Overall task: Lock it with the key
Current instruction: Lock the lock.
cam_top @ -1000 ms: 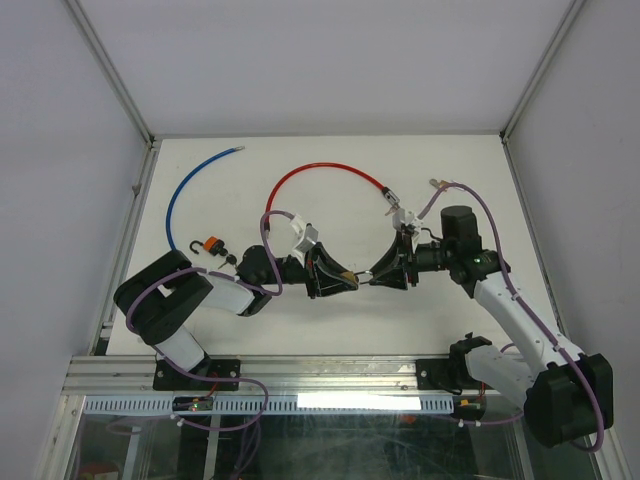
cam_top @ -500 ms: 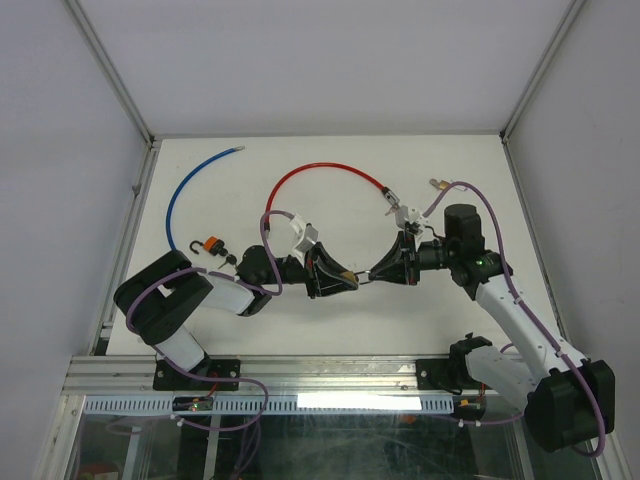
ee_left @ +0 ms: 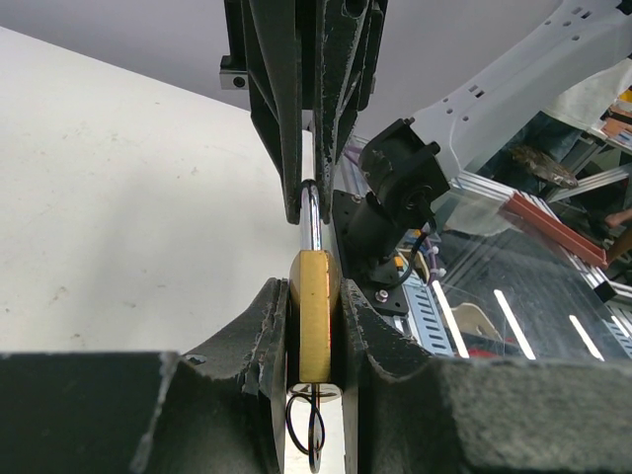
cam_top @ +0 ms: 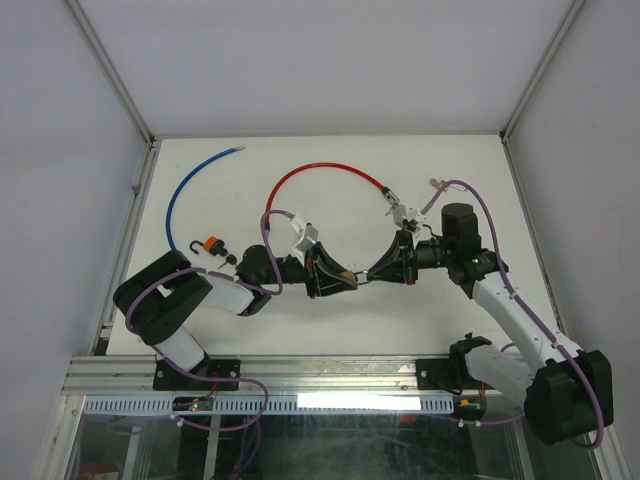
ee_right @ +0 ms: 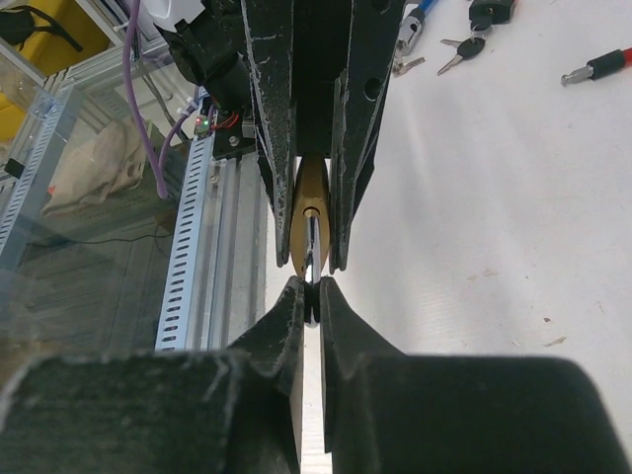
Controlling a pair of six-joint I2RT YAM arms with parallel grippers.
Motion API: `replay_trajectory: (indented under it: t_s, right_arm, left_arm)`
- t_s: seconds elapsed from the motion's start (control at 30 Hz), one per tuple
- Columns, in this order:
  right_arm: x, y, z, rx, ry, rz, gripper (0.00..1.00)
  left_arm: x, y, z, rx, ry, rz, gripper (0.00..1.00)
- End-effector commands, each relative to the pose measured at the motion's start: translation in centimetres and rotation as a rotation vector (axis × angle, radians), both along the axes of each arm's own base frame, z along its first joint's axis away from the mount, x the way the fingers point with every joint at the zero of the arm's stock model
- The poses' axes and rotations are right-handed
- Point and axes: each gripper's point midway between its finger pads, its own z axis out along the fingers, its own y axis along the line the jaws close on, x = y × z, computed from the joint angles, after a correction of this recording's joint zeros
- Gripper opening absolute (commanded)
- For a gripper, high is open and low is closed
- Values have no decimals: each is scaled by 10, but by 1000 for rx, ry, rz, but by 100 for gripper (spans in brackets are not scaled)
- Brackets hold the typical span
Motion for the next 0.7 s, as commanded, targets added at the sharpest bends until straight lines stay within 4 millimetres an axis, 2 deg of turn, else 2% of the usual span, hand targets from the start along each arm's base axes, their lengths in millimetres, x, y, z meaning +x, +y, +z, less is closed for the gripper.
replay_trajectory:
  t_s: [0.0, 0.3, 0.67]
  right_arm:
    - [-7, 11, 4, 30, 16, 60, 0]
    - [-9, 21, -7, -1, 55, 77, 0]
    - [-8, 39, -36, -69, 67, 89, 0]
  left_arm:
    - [10, -5, 45, -145, -112, 54, 0]
    - [13, -8, 54, -169, -136, 57, 0]
    - [23, -22, 76, -227, -161, 33, 0]
